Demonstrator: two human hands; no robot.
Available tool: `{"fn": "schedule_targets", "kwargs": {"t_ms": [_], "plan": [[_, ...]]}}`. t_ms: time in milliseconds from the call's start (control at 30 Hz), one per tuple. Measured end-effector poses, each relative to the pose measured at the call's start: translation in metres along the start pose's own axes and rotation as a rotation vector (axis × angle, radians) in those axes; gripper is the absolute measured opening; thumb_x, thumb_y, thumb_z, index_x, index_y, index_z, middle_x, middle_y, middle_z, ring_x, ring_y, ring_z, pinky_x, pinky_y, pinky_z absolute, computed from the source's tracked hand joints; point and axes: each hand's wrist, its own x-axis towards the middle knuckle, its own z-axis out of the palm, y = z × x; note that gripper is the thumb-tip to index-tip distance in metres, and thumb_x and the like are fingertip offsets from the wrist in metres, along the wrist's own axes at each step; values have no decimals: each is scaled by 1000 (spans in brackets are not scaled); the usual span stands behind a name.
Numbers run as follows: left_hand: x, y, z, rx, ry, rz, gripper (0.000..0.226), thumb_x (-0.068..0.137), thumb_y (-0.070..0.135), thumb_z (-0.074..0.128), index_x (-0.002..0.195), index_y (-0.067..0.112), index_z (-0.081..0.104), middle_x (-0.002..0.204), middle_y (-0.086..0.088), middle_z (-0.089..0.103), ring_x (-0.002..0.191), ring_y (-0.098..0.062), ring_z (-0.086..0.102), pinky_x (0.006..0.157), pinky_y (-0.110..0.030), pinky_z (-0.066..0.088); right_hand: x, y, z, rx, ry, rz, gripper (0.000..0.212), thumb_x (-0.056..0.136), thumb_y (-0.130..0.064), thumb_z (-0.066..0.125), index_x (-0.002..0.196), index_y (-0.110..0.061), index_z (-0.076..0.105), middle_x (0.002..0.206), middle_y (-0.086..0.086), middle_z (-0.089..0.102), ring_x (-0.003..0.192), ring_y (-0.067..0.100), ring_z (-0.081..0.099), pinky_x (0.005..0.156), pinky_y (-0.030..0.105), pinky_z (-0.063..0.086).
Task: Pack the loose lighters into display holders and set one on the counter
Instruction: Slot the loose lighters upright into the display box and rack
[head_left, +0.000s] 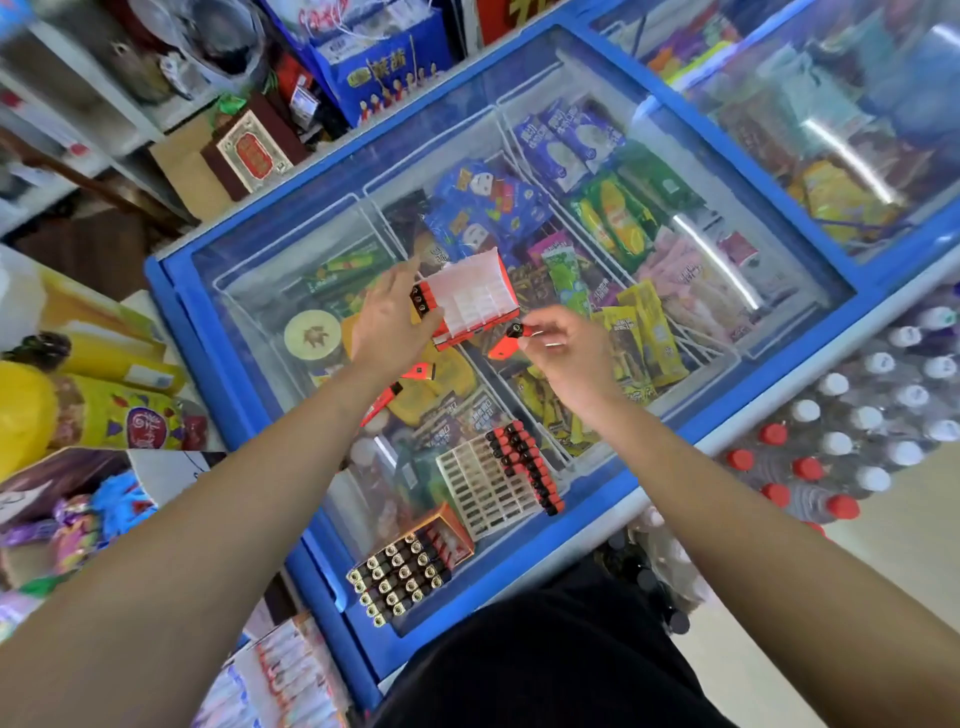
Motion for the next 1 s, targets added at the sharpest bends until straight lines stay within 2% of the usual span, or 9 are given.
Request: {"fn": "schedule_targets", "kwargs": {"t_ms": [67, 200, 333, 467, 567, 600, 767, 900, 1000], "plan": [[17, -6, 1, -64, -107, -79, 66, 101, 36, 59, 159, 24, 29, 161, -7, 38, 148, -28, 36, 117, -42, 32, 2, 0, 2, -9, 4, 3, 24, 88, -3, 74, 110, -13, 70, 94, -16, 67, 80, -9, 66, 76, 13, 55], [17, -18, 9, -201, -131, -121, 44, 96, 35, 68, 138, 22, 62, 136, -2, 62, 115, -26, 65, 101, -38, 50, -5, 8, 3, 5, 13, 11, 22, 88, -5, 75, 109, -11, 71, 101, -4, 73, 85, -4, 69, 77, 15, 55], [-21, -19, 22, -397, -201, -157, 36, 88, 35, 78, 122, 30, 71, 122, 4, 70, 100, -21, 70, 93, -46, 56, -18, 15, 9, -2, -15, 2, 22, 88, -3, 74, 106, -15, 71, 97, -9, 72, 88, -1, 70, 82, 15, 55], [-60, -16, 37, -414, -166, -124, 37, 88, 39, 77, 124, 32, 71, 123, 9, 70, 99, -13, 69, 93, -36, 56, -34, 29, 18, -69, -132, -28, 21, 87, -2, 74, 105, -13, 72, 99, -3, 75, 91, 6, 72, 86, 22, 58], [-82, -11, 44, -464, -157, -156, 39, 90, 36, 76, 128, 30, 70, 123, 8, 70, 91, -5, 68, 82, -15, 52, -40, 37, 22, -132, -168, -51, 20, 87, 0, 73, 104, -11, 74, 96, -4, 74, 89, 1, 71, 87, 22, 58], [-87, -11, 45, -466, -156, -168, 40, 90, 36, 76, 129, 30, 69, 124, 8, 70, 89, -5, 68, 80, -13, 52, -42, 39, 23, -147, -177, -60, 19, 87, 1, 73, 103, -10, 74, 95, -4, 74, 88, -1, 71, 87, 22, 58], [-99, -9, 51, -414, -137, -188, 43, 91, 45, 72, 132, 38, 65, 129, 8, 66, 107, -13, 66, 89, -31, 54, -46, 38, 35, -247, -230, -129, 21, 85, -1, 75, 99, -15, 77, 94, -7, 76, 86, 2, 71, 87, 27, 58], [-101, -10, 46, -514, -164, -225, 40, 97, 30, 67, 137, 30, 62, 130, 4, 66, 109, -10, 64, 90, -22, 51, -41, 37, 45, -294, -278, -206, 19, 84, -7, 78, 98, -19, 80, 95, -9, 73, 82, 6, 70, 82, 32, 59], [-107, -21, 41, -602, -137, -261, 38, 96, 21, 67, 134, 28, 64, 122, 7, 70, 109, -7, 65, 96, -31, 55, -38, 34, 50, -296, -308, -202, 18, 84, -6, 78, 99, -17, 80, 96, -6, 75, 82, 6, 71, 84, 30, 59]]}}
